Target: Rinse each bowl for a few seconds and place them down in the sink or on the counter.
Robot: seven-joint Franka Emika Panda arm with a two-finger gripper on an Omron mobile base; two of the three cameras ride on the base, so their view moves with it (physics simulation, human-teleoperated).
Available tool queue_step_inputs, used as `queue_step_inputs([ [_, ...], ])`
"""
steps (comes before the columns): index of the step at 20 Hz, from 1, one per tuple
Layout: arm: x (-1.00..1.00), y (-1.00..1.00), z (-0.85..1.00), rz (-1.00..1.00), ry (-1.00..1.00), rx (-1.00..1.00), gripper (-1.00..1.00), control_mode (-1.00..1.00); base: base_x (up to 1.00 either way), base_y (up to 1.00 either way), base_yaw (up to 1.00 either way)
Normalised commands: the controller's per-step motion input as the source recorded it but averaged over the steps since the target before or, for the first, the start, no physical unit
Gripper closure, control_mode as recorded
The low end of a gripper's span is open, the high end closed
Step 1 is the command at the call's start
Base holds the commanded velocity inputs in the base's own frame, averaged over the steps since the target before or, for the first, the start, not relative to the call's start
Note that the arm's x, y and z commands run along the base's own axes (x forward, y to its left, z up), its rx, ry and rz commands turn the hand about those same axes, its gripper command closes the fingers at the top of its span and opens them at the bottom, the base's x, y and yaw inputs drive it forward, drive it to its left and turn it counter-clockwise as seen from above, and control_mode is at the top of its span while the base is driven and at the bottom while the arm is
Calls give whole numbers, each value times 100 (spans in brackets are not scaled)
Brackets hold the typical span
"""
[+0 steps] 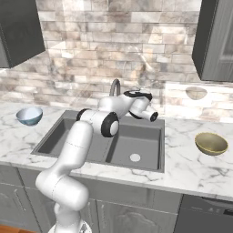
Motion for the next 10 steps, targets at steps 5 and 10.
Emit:
queue_step_inputs([
  [5, 3, -43, -9, -2, 6, 6, 100, -100, 0, 0, 0],
  [10, 8, -42, -9, -3, 8, 6, 100, -100, 0, 0, 0],
])
